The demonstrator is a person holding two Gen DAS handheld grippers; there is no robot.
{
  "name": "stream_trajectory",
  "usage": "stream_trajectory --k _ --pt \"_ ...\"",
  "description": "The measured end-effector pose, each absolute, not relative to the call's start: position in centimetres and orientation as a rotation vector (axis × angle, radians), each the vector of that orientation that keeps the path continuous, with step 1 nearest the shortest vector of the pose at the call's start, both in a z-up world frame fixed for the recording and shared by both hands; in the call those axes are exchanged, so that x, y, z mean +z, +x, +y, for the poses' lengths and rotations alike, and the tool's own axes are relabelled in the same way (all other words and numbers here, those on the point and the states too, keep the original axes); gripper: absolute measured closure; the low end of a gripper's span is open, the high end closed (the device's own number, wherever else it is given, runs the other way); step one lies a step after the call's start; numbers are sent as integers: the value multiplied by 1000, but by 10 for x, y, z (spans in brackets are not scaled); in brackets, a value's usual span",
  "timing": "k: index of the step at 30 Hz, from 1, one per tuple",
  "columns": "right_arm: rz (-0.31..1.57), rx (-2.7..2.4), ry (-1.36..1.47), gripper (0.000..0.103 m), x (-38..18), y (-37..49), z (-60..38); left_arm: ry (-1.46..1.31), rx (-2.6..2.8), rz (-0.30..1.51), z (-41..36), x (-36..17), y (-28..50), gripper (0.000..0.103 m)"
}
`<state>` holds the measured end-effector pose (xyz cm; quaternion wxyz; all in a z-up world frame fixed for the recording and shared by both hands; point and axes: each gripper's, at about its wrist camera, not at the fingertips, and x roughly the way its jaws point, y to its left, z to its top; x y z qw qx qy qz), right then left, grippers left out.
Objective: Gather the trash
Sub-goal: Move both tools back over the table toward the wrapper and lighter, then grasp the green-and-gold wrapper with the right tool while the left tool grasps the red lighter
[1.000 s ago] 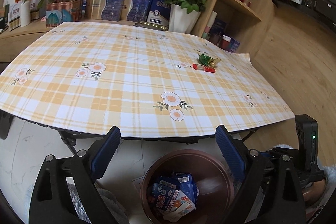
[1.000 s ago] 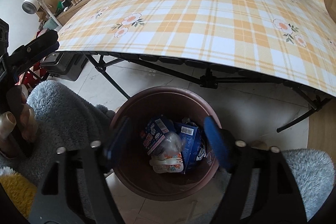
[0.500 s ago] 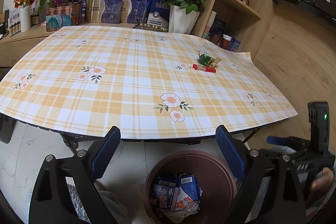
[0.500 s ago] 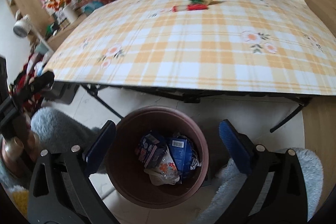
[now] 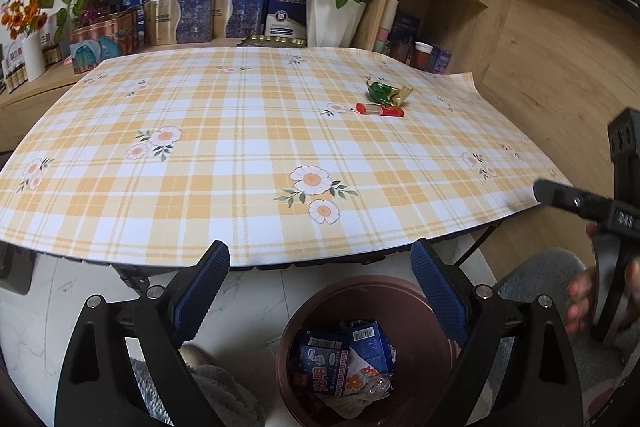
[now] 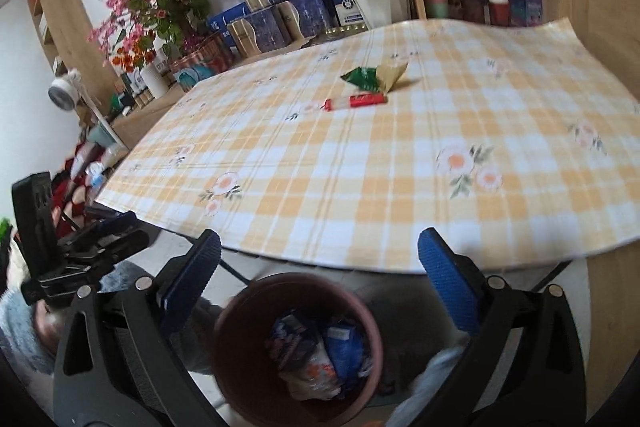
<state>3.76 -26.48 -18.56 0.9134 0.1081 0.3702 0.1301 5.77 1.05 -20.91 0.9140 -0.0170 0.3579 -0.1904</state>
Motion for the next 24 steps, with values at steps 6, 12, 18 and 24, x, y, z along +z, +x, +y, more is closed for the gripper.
stream_trajectory --k 6,12,18,24 --pt "819 252 66 6 -178 81 -275 -56 -420 754 6 -202 78 13" --pt "827 203 -111 6 -170 152 -283 -120 -412 745 7 -188 119 13" --pt "846 216 -198 6 -175 233 -278 -136 -436 748 -2 -180 166 13" --pt "897 229 -301 6 -193 292 -258 -84 -467 759 -18 -182 195 13"
